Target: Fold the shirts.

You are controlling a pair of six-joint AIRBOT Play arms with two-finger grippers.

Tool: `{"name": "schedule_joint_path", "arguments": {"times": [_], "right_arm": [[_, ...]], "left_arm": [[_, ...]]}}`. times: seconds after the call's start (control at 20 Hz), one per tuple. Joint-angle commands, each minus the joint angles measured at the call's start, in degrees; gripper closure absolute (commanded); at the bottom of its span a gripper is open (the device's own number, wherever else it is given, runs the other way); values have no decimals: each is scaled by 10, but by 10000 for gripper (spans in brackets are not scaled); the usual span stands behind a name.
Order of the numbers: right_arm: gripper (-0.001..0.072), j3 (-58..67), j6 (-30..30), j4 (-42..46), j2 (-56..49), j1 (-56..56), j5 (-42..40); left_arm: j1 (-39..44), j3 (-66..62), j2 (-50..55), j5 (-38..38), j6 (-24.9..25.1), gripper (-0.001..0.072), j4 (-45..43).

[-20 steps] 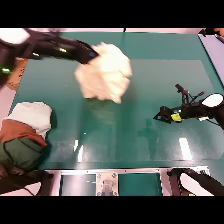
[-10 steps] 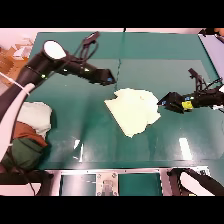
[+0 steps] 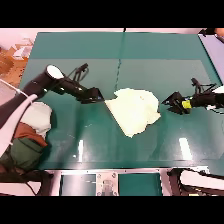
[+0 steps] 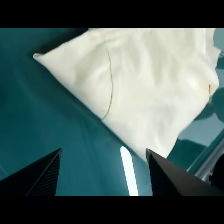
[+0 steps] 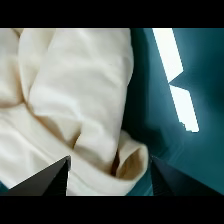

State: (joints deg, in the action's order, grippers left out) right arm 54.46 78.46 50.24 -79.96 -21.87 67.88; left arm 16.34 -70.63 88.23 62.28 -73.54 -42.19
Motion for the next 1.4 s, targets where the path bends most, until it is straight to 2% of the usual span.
{"name": "schedule_joint_path", "arguments": {"times": [0.0, 0.1, 0.2, 0.3, 0.35, 0.45, 0.7, 0.75, 0.85, 0.9, 1.05, 1.25, 1.35], "right_arm": [[164, 25, -63, -77, -106, -6, -24], [164, 53, -72, -94, -146, 0, -25], [166, 76, -73, -98, -172, 19, -25], [363, 97, -87, -98, -190, 40, -25], [411, 109, -88, -98, -197, 51, -25], [695, 126, -102, -98, -202, 62, -25], [700, 150, -102, -98, -202, 59, -23], [700, 152, -102, -98, -202, 59, -23], [700, 153, -102, -98, -202, 59, -23], [700, 153, -102, -98, -202, 59, -23], [702, 160, -101, -104, -189, 51, -15], [702, 228, -102, -188, -127, 12, 40], [703, 272, -102, -225, -69, -10, 44]], "left_arm": [[56, 28, 9, -177, 34, 93, 39], [91, 27, 9, -279, 49, 93, 50], [119, 27, 11, -334, 51, 94, 52], [143, 17, 34, -333, 50, 94, 52], [155, 7, 50, -325, 50, 93, 53], [180, -25, 84, -310, 50, 93, 54], [197, -64, 117, -172, 48, 94, 39], [197, -64, 117, -164, 42, 123, 14], [197, -64, 118, -182, 29, 614, -30], [195, -65, 118, -200, 28, 681, -31], [173, -101, 109, -188, 16, 682, -29], [101, -217, 44, -63, 16, 682, -52], [64, -271, -10, -33, 16, 681, -58]]}}
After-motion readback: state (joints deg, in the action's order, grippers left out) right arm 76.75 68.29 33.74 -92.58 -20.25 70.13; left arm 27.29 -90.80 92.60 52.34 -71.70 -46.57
